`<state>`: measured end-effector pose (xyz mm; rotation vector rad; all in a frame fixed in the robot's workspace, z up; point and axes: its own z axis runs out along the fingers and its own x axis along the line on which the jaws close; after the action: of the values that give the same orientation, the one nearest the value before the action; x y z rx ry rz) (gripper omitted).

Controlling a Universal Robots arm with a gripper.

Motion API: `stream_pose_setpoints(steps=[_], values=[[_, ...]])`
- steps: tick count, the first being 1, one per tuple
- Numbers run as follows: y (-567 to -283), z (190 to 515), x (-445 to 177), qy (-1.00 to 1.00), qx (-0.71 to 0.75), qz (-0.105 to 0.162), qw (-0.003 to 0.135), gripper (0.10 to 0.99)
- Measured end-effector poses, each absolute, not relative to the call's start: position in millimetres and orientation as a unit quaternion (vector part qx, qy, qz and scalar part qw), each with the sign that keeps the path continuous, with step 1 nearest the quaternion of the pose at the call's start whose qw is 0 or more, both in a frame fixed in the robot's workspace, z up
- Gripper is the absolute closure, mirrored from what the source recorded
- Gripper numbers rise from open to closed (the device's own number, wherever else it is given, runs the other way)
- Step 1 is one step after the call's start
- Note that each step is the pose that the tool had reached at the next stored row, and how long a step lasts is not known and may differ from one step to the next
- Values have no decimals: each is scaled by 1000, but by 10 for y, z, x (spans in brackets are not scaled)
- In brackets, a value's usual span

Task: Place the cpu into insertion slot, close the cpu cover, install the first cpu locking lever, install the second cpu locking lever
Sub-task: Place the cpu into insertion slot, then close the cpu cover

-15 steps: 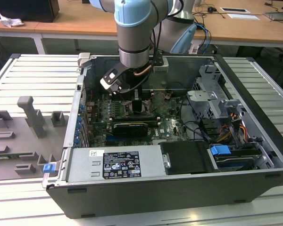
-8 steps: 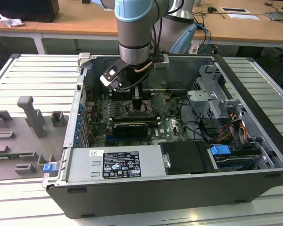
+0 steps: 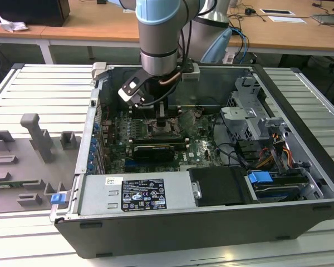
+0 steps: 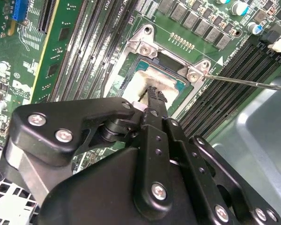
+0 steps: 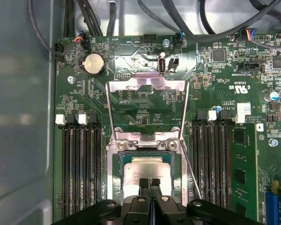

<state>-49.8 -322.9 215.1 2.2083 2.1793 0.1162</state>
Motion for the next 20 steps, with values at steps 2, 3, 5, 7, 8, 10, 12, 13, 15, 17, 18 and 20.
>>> stream_pose_setpoints(steps=[2,3,5,7,8,10,12,13,15,17,18,20], values=[[-3228,2153,-497,702,711,37,18,980],[-3229,2154,-495,702,711,37,18,980],[-3229,2154,-483,702,711,37,18,980],[-3228,2154,-460,702,711,35,16,980],[-3229,2154,-451,702,711,35,16,980],[-3229,2154,-446,702,711,34,15,980],[-3228,2155,-444,702,711,34,15,980],[-3228,2159,-444,702,711,34,15,980],[-3229,2170,-444,702,711,34,15,980],[-3229,2187,-444,702,711,34,15,980],[-3229,2199,-444,702,711,34,15,980],[-3229,2222,-444,702,711,34,15,980]])
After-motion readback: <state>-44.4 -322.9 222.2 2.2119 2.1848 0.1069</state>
